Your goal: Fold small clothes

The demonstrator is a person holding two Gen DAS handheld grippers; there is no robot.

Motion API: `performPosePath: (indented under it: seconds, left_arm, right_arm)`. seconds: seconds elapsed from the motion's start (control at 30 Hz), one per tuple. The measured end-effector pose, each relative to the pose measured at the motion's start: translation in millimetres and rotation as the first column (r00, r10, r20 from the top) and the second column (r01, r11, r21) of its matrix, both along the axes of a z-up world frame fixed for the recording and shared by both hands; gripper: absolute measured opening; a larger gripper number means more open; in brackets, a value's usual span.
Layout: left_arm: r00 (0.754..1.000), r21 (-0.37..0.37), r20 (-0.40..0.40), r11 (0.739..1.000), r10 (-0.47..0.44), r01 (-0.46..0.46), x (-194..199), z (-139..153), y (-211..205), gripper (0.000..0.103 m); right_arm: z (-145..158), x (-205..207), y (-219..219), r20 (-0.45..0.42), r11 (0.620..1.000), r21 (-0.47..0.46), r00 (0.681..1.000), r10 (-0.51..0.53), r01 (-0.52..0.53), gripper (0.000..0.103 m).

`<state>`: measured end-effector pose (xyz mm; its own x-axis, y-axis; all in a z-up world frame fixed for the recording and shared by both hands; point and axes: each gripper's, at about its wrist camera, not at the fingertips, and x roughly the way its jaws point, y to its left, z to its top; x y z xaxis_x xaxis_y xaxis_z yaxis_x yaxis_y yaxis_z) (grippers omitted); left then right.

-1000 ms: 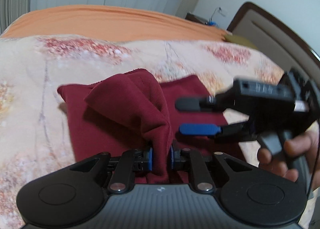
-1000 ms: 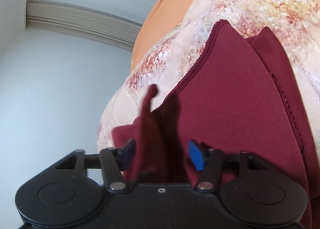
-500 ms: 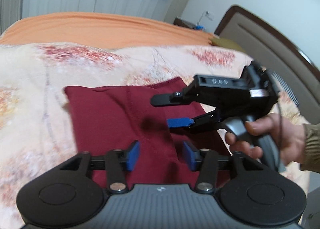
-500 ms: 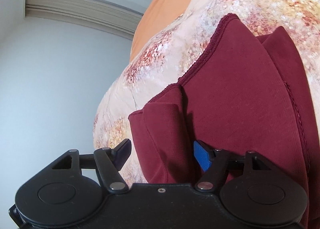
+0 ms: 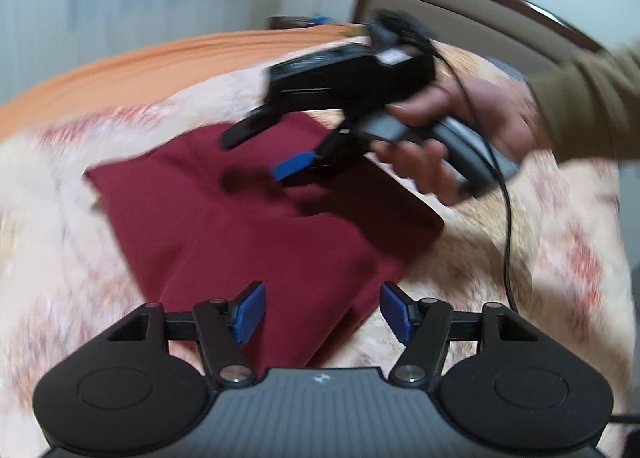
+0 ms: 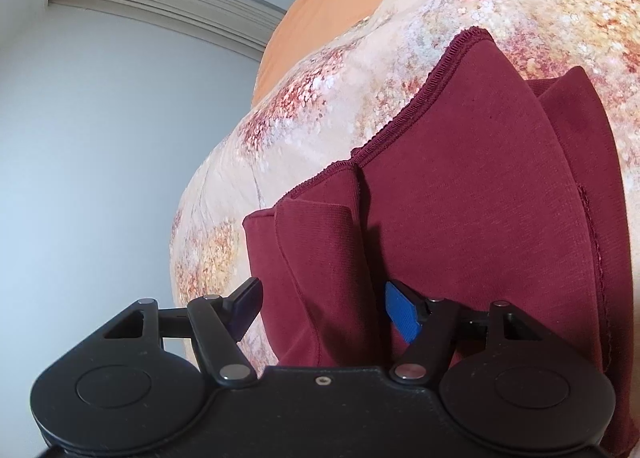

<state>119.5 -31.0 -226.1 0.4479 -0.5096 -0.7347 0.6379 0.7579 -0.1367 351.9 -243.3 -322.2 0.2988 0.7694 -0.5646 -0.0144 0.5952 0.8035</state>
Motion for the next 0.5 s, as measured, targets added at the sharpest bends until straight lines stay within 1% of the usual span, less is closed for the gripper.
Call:
performPosePath:
  seconds: [0.1,0.17,0.2,0.23,0.27,0.3,0.33,0.4,0.43,0.47,0.5]
  left_arm:
    - [0.997,0.059,0.052,0.997,-0.048,0.045,-1.6,-0.4,-11.9,0.070]
    - [0.996,0.081,0.070,0.995,-0.063,0.058,-1.5,-3.1,-17.5,0.068]
    - [0.996,0.082,0.065,0.995,-0.063,0.058,0.1,-4.1,-18.0,0.060]
    - [0.997,0.073,0.050,0.996,-0.054,0.050,2.0,-5.0,-17.6,0.055]
    - [0.999,0.054,0.031,0.998,-0.035,0.033,4.6,-5.3,-15.9,0.046]
    - [1.000,0.023,0.012,1.000,-0.008,0.008,7.3,-5.3,-13.3,0.042]
    - [1.000,-0.009,-0.006,1.000,0.021,-0.021,9.5,-4.3,-9.4,0.041]
    - [0.997,-0.067,-0.042,0.995,0.071,-0.073,12.4,-2.5,-1.4,0.029]
    - [0.994,-0.094,-0.062,0.991,0.088,-0.094,13.6,-2.1,2.3,0.027]
    - [0.992,-0.119,-0.079,0.987,0.100,-0.109,13.7,-1.2,5.5,0.024]
    - [0.990,-0.141,-0.091,0.983,0.109,-0.121,13.3,0.5,8.9,0.022]
  right_arm:
    - [-0.1,3.2,1.8,-0.005,1.000,-0.003,1.000,0.014,-0.014,0.071]
    - [-0.1,5.6,3.3,-0.003,1.000,-0.005,1.000,0.021,-0.021,0.071]
    - [0.1,6.8,4.4,-0.001,1.000,-0.007,1.000,0.023,-0.023,0.071]
    - [0.2,8.3,5.9,0.002,1.000,-0.009,1.000,0.025,-0.025,0.071]
    - [0.6,9.1,7.0,0.006,1.000,-0.011,1.000,0.030,-0.029,0.071]
    - [0.9,10.2,8.6,0.011,0.999,-0.016,0.999,0.034,-0.034,0.070]
    - [1.3,11.3,10.5,0.017,0.999,-0.022,0.999,0.040,-0.040,0.065]
    - [1.5,13.2,13.3,0.032,0.998,-0.046,0.998,0.054,-0.053,0.051]
    - [1.9,13.8,14.3,0.042,0.996,-0.072,0.997,0.063,-0.059,0.027]
    - [2.1,14.4,14.7,0.050,0.993,-0.100,0.996,0.070,-0.064,0.018]
    - [2.0,14.7,13.6,0.052,0.992,-0.106,0.996,0.070,-0.065,0.018]
